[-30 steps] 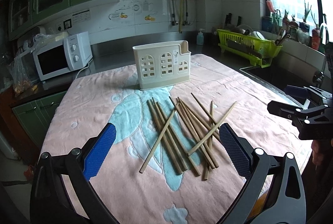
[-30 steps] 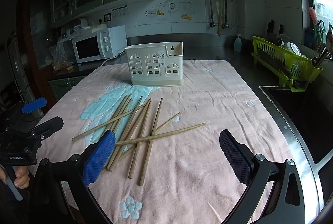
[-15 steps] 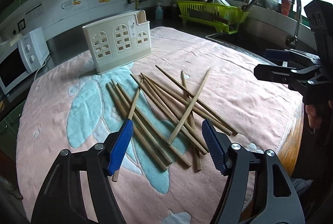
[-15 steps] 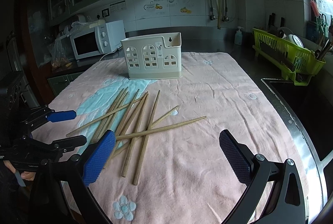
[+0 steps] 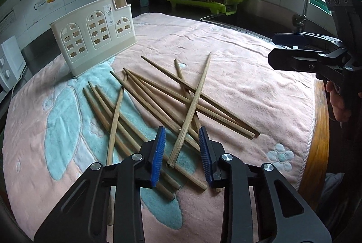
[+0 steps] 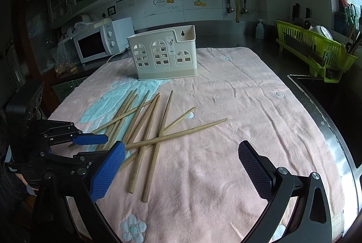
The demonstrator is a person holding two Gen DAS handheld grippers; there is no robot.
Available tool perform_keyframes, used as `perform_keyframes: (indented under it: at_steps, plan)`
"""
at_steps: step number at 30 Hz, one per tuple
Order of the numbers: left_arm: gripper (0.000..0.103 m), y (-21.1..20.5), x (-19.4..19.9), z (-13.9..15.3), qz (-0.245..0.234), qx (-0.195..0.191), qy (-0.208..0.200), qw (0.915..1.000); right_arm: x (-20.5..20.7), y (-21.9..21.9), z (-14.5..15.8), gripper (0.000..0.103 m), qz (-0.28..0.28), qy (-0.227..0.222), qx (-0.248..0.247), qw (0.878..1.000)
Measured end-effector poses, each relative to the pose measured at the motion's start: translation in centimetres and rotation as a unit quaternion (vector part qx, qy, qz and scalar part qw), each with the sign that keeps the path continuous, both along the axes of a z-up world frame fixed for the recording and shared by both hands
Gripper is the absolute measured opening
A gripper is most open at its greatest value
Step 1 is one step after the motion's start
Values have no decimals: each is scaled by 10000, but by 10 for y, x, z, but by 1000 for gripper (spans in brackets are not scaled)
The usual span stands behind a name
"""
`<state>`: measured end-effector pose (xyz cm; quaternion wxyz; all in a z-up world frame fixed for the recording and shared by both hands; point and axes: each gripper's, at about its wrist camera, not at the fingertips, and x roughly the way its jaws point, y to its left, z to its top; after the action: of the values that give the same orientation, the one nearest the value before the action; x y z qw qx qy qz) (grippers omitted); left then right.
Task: Organize utensils
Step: 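Lower the left tool onto the chopsticks and close on one chopstick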
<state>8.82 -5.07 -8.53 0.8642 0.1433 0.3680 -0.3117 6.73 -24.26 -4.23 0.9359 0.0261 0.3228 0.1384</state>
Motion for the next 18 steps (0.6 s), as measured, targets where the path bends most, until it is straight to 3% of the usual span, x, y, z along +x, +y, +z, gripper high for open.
perform_keyframes:
  at_steps: [7, 18]
  plan:
    - [26, -3, 7, -6, -84, 36, 54, 9999, 6, 1, -5, 97, -9, 95, 4, 10000]
    - [11, -4, 9, -9, -254, 19, 105, 9996, 12, 5, -11, 97, -11, 203, -46, 9998]
